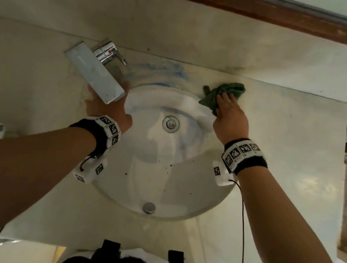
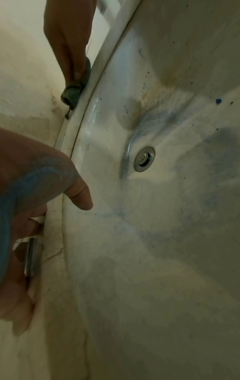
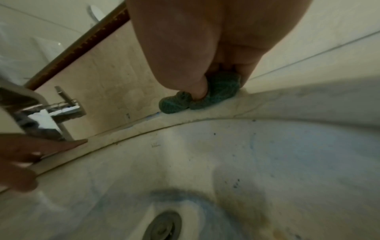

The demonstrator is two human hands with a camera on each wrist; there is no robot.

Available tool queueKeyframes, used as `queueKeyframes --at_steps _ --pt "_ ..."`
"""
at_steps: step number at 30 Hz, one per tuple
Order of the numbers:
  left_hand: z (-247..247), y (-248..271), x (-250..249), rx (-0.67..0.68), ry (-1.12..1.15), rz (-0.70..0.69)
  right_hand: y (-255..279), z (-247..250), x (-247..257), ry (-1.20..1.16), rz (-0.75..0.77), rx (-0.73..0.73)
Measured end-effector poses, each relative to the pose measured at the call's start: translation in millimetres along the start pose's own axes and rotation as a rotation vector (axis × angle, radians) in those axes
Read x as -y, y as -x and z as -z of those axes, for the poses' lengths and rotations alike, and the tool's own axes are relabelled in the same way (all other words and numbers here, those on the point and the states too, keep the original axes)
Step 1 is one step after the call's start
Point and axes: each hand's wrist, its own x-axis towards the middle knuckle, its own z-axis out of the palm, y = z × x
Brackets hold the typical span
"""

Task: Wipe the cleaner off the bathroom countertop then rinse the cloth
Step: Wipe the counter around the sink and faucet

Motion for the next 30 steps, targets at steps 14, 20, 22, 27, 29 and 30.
queueKeyframes --at_steps 14,20,22,27,29,30 --pt "12.9 9.2 4.5 0.078 0.001 -0.024 -48.9 -20.0 75.9 0.078 0.193 0.187" --pt "22.2 39.6 42.9 -0.072 0.259 -0.145 28.2 -5.2 -1.3 0.028 -0.005 -0.002" --pt "18.6 49.0 61.2 -0.073 0.217 -0.117 31.3 -4.4 -7.3 0.061 -0.022 -0.002" --pt "7.4 70.1 84.3 0.065 -0.01 -0.037 -18.2 -6.6 34.4 0.15 0.132 0.111" --pt "1.2 74.1 86.5 0.084 0.035 -0.014 -42.3 -13.5 66.1 0.177 0.209 0.161" --pt "-1.8 74.4 87.1 0.098 0.06 -0.004 -51.1 -17.8 82.2 0.19 0.247 0.184"
